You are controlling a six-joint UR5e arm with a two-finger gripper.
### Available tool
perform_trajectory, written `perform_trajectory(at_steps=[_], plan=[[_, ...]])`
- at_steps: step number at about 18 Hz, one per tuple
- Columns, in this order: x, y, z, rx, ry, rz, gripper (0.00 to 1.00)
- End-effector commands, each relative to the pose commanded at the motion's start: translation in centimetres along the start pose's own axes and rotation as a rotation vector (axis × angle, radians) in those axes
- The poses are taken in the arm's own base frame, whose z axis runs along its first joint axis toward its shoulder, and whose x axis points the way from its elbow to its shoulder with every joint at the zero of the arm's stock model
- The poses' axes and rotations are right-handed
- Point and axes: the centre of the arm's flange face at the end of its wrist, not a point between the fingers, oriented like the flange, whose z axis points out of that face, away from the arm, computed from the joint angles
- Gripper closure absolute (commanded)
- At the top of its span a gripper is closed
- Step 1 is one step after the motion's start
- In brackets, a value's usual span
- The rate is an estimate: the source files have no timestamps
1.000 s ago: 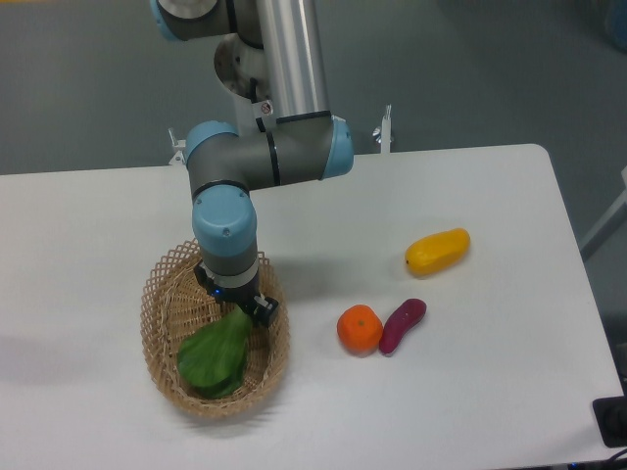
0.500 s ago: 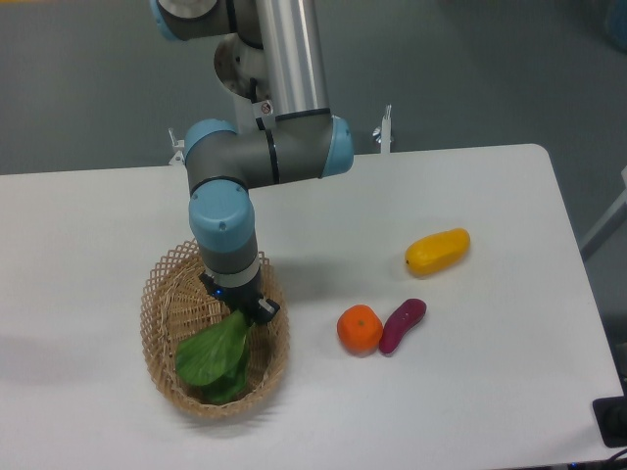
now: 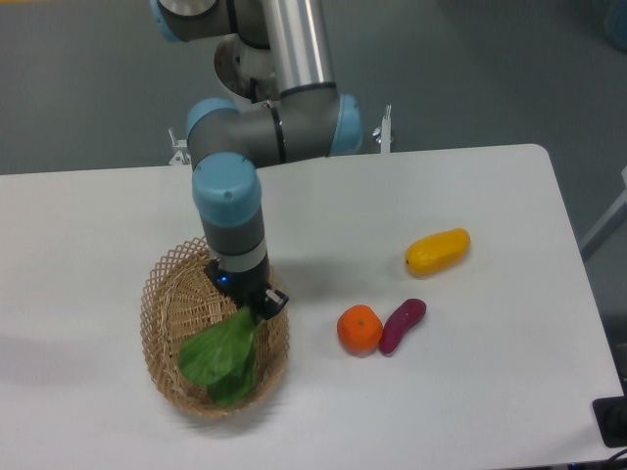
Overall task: Pick up the green vegetable from the basket
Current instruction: 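Lift the bok choy out of the basket and carry it beside the orange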
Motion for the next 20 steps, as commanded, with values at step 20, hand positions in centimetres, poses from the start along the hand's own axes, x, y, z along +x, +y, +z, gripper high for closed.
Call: perform_trajectory(at_steps=[20], plan=[[-16.7, 13.2, -9.9, 0.033, -0.043, 0.086, 0.79]])
